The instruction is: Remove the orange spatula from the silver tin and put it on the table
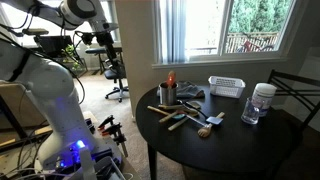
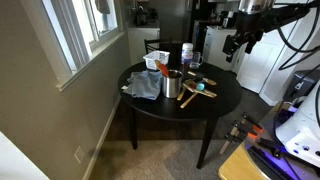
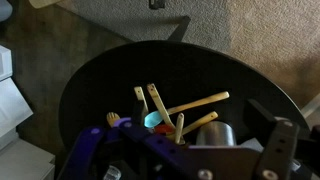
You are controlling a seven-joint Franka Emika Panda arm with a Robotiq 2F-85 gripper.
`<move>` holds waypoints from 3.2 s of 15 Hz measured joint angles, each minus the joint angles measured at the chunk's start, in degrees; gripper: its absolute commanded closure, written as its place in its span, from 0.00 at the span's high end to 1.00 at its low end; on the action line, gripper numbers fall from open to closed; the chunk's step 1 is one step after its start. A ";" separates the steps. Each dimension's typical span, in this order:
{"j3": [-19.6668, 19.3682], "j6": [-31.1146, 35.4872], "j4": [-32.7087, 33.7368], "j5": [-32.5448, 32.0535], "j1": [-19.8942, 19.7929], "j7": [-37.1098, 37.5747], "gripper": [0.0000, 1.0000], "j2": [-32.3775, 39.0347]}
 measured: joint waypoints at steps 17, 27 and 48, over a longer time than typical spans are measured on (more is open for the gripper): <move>-0.39 20.05 8.19 -4.90 -18.58 0.35 1.00 23.37; -11.48 25.35 29.14 -18.04 -8.20 18.28 1.00 54.34; -26.45 19.76 44.64 -18.01 6.96 40.97 1.00 70.09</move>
